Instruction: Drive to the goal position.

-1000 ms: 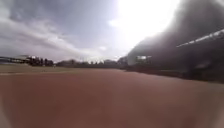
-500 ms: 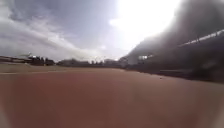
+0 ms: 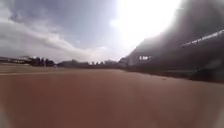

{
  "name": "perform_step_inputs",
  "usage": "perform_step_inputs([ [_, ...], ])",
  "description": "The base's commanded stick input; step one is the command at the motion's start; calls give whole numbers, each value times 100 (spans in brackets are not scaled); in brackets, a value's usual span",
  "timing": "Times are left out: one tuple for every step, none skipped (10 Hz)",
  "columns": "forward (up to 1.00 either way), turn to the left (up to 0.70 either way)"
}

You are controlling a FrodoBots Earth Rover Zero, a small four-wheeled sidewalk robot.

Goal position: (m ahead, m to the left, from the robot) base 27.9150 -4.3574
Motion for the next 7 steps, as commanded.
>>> perform_step_inputs([
  [70, 0],
  [70, 0],
  [70, 0],
  [70, 0],
  [70, 0],
  [70, 0],
  [70, 0],
])
